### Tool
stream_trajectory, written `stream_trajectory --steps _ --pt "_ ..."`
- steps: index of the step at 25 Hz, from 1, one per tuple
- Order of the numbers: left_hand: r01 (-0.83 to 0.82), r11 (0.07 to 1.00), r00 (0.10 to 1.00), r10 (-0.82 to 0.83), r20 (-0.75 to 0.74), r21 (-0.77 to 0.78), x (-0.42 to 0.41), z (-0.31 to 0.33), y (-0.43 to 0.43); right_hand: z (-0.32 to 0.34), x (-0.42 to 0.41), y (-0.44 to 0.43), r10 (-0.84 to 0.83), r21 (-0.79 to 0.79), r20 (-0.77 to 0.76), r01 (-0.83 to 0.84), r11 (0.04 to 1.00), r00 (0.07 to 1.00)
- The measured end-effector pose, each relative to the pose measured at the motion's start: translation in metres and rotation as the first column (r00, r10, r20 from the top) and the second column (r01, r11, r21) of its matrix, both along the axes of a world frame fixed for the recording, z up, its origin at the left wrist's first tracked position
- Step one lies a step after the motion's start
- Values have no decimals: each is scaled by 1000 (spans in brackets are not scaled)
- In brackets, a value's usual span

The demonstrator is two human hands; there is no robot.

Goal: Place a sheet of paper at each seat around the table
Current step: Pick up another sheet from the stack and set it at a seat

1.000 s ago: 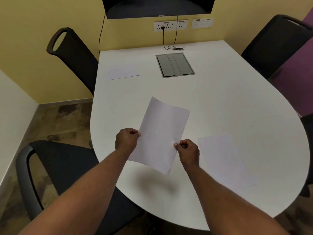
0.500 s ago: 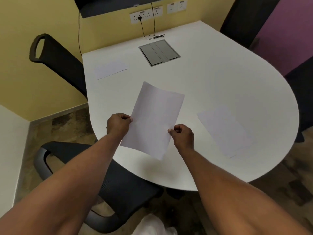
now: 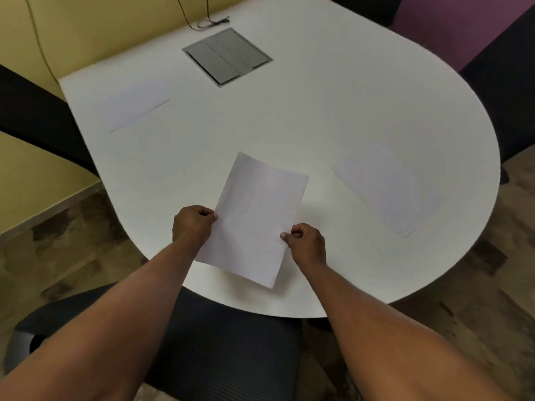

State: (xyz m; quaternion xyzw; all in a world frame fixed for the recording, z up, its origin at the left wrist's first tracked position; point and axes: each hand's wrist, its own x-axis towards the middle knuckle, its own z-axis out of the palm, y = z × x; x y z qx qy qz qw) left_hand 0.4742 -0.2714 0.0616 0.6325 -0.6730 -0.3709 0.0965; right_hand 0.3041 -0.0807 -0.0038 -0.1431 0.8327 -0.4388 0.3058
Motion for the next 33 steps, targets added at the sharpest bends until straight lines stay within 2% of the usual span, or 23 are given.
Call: stream_trajectory --steps 7,13,22,29,33 --pt "54 993 997 -60 55 109 11 -72 -40 -54 13 -35 -15 125 7 14 992 1000" --pt "59 986 991 -76 106 155 7 -107 -57 -79 14 -49 -32 222 -46 41 974 998" --pt "20 990 981 -47 190 142 3 -122 -58 -86 18 -50 -65 242 -95 87 966 993" --pt "45 991 977 -69 201 124 1 -125 -55 -91 15 -50 -94 225 -55 104 969 994" --pt "35 996 974 -52 220 80 -4 -114 -49 -86 7 -50 -71 215 17 66 974 997"
